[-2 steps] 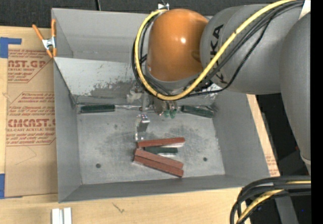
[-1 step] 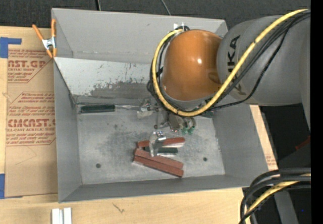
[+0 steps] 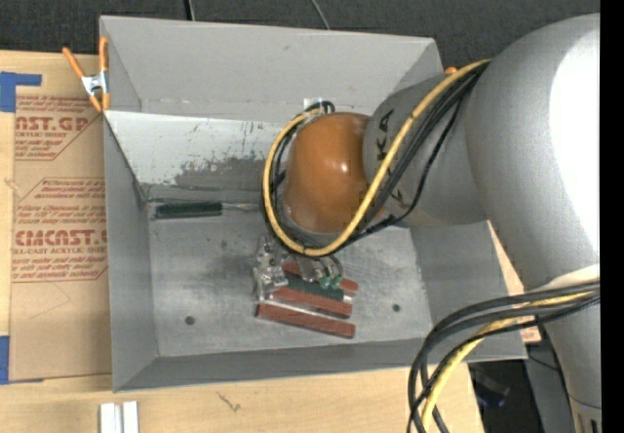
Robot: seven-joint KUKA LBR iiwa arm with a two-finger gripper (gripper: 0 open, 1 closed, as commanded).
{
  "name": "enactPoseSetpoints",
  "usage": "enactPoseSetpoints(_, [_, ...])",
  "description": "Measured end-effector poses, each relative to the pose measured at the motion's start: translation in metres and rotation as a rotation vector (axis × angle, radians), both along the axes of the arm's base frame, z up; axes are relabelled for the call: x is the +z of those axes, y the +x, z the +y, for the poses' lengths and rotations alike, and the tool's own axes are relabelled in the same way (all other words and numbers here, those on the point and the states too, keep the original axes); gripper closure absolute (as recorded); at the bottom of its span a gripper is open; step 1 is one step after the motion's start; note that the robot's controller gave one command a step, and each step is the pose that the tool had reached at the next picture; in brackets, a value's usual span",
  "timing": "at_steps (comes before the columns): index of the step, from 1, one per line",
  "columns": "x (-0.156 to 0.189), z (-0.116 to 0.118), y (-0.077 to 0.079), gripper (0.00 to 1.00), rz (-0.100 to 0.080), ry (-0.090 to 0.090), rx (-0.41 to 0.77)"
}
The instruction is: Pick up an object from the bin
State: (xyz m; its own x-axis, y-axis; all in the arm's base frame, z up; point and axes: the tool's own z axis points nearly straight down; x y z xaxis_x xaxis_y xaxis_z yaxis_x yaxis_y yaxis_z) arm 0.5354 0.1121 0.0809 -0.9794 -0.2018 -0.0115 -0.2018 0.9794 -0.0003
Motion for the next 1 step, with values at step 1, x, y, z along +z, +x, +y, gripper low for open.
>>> enactPoseSetpoints(1, [-0.0011,0.0023,0.0033,0.0,-0.019,0.008,-0.002])
